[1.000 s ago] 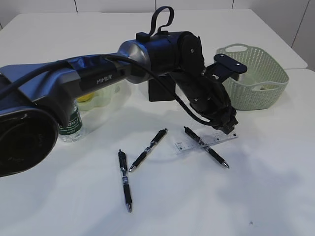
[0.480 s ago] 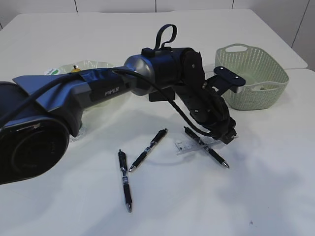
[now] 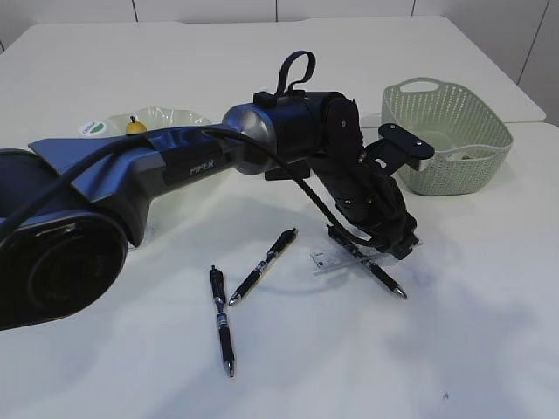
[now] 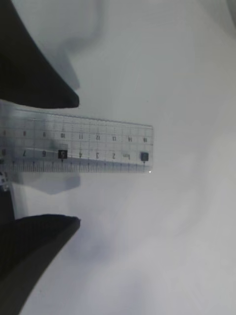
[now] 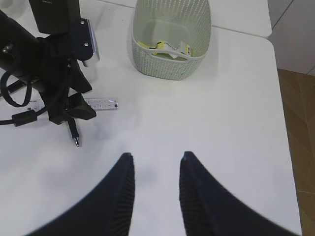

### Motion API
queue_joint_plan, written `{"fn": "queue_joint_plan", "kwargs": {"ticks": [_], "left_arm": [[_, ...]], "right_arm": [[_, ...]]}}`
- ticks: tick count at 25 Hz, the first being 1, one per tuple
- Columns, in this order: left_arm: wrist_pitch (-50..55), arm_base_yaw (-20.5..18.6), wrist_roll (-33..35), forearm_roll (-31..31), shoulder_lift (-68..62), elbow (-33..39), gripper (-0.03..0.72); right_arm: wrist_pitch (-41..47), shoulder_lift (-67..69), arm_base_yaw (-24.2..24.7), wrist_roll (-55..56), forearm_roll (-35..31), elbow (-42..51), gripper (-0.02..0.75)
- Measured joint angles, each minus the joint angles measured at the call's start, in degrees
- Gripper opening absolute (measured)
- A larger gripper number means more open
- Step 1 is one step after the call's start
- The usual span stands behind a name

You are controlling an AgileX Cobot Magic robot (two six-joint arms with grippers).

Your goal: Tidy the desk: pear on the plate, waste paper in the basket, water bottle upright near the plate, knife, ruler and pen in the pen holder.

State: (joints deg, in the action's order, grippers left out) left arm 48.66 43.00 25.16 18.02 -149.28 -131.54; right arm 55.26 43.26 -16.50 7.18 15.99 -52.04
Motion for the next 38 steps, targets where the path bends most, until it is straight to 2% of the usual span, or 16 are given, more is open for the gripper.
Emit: {"fn": "queue_joint_plan", "kwargs": {"ticks": [38], "left_arm": [[1.37,-1.24,0.24,-0.98,-0.96,0.0,0.479]], "right_arm": [[0.12,0.0,0.0,0.04,0.15,0.0,0.264]]}}
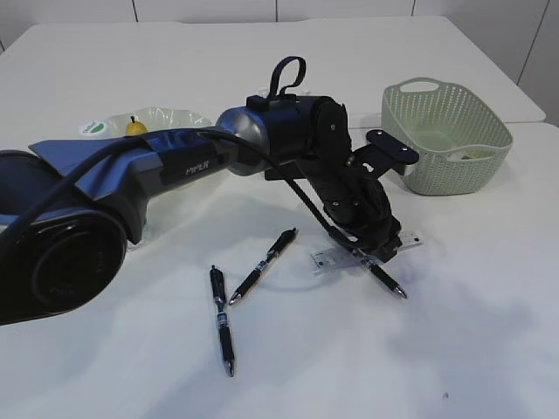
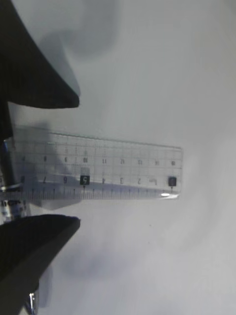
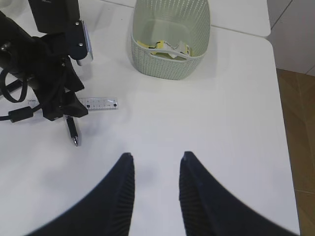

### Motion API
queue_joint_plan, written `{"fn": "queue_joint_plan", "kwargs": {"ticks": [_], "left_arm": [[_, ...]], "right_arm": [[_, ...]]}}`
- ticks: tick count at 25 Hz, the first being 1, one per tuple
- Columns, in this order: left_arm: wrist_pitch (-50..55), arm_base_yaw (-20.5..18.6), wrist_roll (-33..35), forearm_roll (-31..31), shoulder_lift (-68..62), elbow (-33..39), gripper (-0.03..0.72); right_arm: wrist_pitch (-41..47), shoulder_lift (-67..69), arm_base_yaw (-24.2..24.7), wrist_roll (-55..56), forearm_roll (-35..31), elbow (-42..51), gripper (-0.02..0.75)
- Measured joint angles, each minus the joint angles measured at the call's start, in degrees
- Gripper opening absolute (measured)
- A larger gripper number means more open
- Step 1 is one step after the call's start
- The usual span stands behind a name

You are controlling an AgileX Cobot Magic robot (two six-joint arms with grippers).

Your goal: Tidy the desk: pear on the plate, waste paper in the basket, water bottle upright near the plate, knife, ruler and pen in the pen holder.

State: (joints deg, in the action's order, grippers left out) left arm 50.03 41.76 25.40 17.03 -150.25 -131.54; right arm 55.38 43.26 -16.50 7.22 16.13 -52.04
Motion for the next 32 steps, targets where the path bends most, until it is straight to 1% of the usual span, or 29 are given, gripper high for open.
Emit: {"fn": "queue_joint_plan", "kwargs": {"ticks": [17,23,32], "left_arm": [[0.02,0.0,0.32,0.7,-0.81,-0.37,0.475],[0.26,0.0,0.32,0.7,-0.9,-0.37,0.426],[1.17,0.0,0.41,0.6,-0.9,-0.41,0.312]], "right_arm": [[0.0,0.0,0.0,0.0,1.27,0.0,0.264],[-0.14,0.0,0.0,0.0,1.97,0.0,0.262],[-0.14,0.0,0.0,0.0,2.19,0.0,0.262]]}}
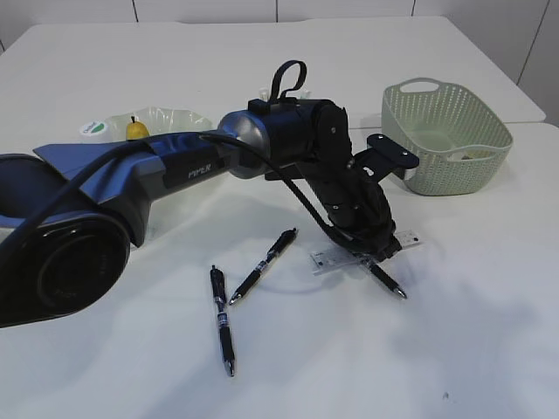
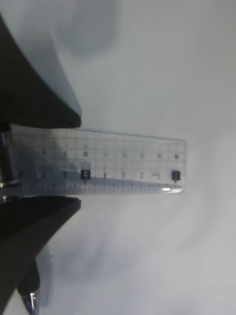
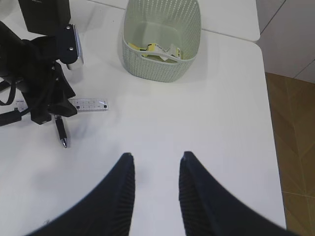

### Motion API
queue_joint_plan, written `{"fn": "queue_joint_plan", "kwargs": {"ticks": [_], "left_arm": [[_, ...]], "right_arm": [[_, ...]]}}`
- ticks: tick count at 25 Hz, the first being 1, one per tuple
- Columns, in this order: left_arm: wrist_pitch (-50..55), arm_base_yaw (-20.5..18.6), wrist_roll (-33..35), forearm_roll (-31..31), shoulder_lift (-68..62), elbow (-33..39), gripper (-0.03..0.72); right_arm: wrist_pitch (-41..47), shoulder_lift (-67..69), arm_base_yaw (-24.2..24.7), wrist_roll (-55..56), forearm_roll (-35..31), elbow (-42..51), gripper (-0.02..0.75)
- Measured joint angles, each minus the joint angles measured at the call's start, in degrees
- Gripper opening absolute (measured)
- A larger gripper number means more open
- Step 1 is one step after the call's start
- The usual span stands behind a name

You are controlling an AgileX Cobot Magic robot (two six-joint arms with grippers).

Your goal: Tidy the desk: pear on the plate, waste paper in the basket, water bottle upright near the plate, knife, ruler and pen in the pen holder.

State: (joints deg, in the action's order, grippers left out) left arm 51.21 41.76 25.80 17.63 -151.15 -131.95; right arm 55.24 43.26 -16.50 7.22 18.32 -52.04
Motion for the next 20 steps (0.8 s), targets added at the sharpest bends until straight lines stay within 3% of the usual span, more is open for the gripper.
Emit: {"fn": "queue_joint_plan", "kwargs": {"ticks": [5,20], "left_arm": [[0.33,0.0,0.0,-0.74,0.0,-0.1,0.275],[0.42,0.0,0.03,-0.98,0.0,-0.1,0.265]], "right_arm": [[0.0,0.0,0.0,0.0,0.0,0.0,0.262],[0.0,0.0,0.0,0.0,0.0,0.0,0.262]]}}
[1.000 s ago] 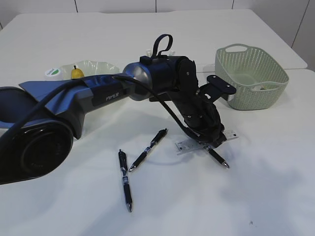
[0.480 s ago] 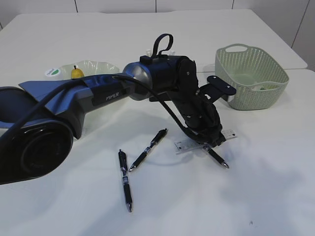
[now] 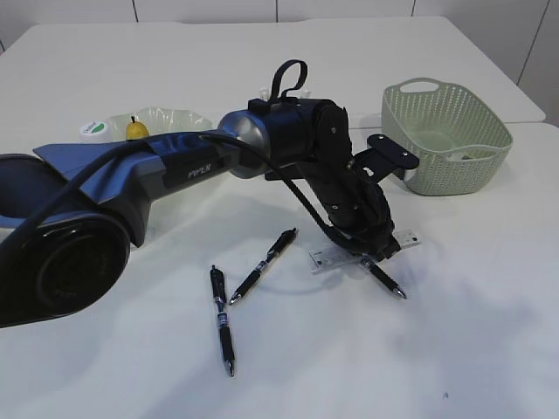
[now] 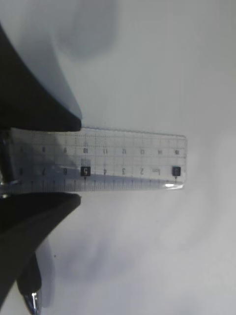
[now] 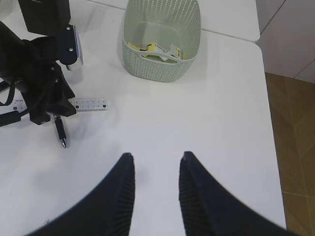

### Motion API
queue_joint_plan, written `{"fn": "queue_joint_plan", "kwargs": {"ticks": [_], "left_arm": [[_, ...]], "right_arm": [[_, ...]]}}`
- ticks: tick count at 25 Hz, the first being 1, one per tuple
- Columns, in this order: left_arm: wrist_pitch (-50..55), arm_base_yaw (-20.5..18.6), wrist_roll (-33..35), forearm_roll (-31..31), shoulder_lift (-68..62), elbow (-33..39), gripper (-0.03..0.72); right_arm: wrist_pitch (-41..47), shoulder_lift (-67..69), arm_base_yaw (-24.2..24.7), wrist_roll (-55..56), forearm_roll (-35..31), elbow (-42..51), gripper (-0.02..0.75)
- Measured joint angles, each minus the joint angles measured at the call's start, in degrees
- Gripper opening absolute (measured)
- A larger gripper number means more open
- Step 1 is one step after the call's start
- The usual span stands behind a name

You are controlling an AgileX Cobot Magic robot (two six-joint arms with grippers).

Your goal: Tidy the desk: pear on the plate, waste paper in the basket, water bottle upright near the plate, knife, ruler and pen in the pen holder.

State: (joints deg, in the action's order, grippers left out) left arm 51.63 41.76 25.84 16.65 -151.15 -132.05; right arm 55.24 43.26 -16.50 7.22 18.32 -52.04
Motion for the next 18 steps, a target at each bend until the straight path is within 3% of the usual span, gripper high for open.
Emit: {"fn": "queue_joint_plan", "kwargs": {"ticks": [18], "left_arm": [[1.21,0.0,0.0,-0.1,0.33,0.0,0.265]], "right_arm": [[0.0,0.0,0.0,0.15,0.0,0.0,0.262]]}}
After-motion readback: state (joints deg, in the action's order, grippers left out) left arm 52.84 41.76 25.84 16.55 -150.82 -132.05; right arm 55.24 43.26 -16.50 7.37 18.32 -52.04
